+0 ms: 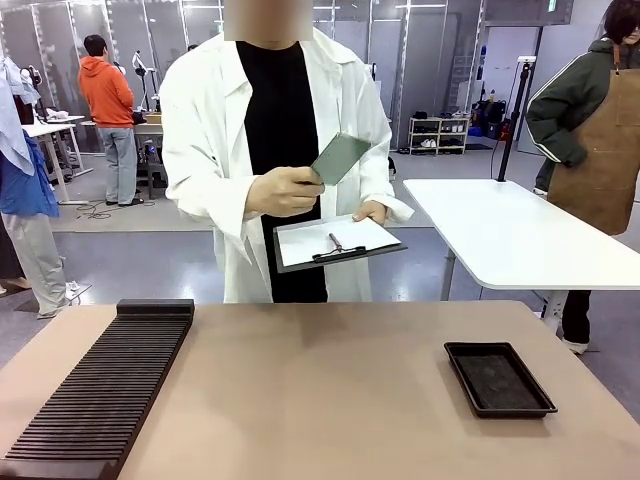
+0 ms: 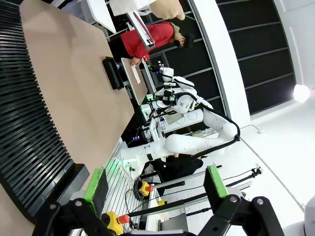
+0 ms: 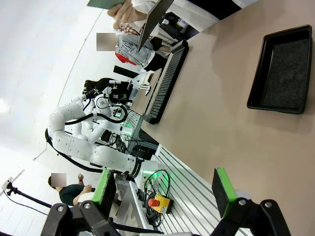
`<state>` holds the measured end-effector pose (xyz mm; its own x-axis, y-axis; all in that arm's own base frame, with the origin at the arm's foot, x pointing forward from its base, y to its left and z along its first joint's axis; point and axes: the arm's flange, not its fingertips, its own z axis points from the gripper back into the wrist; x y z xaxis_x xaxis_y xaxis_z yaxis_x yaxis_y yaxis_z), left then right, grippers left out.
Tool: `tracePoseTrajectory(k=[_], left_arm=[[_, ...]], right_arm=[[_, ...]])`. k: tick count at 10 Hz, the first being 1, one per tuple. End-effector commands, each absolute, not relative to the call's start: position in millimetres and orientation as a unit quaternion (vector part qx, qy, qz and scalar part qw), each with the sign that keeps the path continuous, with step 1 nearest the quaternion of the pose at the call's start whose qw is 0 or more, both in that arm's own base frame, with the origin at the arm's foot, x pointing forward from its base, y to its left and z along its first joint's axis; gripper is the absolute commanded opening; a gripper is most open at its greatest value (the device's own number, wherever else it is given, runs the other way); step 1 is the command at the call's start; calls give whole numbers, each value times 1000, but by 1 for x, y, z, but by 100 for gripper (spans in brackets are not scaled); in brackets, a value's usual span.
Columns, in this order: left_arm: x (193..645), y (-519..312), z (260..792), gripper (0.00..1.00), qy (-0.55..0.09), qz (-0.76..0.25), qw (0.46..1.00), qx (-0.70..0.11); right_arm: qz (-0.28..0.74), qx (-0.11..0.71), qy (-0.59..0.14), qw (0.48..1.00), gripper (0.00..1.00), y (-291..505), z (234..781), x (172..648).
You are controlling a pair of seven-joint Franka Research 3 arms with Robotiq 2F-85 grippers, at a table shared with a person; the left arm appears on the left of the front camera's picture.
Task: Inspect the PCB.
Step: Pick up the Blank PCB that the human is holding.
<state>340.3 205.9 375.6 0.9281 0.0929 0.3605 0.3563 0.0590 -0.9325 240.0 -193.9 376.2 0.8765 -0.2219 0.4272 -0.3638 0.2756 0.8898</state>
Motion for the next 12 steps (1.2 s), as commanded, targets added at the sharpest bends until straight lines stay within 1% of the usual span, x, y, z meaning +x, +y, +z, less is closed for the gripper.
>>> tracePoseTrajectory(k=[1, 9, 10, 12], left_arm=[[338, 207, 379, 100, -165, -95, 713, -675], [338, 207, 379, 100, -165, -95, 713, -675], [338, 207, 379, 100, -165, -95, 713, -675], [338, 207, 379, 100, -165, -95, 713, -675]], right_arm=[[51, 602, -256, 755, 100, -195, 378, 241], [51, 602, -256, 755, 100, -195, 378, 241], [47, 600, -244, 760, 100, -194, 376, 240], [18, 643, -194, 741, 100, -171, 409, 254]])
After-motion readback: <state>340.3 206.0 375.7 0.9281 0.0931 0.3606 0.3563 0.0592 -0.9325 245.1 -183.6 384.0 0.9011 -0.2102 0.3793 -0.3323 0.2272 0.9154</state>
